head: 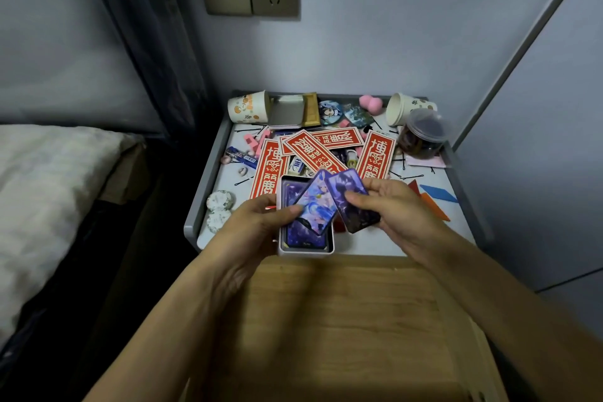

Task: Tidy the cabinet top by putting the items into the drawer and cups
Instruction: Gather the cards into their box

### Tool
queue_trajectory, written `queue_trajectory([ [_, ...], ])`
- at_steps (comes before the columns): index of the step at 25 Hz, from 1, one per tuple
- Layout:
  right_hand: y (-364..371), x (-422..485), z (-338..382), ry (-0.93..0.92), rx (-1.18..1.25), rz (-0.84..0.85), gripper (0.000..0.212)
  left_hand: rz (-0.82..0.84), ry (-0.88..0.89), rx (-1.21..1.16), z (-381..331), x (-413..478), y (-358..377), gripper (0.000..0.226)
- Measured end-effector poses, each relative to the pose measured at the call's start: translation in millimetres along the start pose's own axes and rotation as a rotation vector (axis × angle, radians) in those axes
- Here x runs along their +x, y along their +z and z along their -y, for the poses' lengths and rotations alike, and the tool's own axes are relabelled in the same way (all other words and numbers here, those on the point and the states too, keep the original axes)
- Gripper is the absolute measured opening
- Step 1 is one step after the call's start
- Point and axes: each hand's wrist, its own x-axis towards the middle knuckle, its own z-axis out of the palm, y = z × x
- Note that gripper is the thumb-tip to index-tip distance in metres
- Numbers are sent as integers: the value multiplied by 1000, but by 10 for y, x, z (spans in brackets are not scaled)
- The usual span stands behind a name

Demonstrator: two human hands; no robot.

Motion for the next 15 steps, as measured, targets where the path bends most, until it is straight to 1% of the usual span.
queue_trajectory([
  [3,-45,-28,159,-87,-92,-40,10,24,1,-42,-14,-14,3,16],
  [6,-61,-82,280,-96,-296,46,10,45,3,-63,-16,-13,-23,17],
  [8,10,-94,260,-107,-372,85,13,55,-5,-34,8,3,-22,19],
  [10,95,-76,207,-121,-372,63,12,62,-15,-2,37,19,-3,22],
  [12,150,-52,163,-131,-366,27,6,67,-22,1,63,26,6,21],
  [15,172,-44,128,-120,-304,2,1,61,-13,6,69,11,9,18],
])
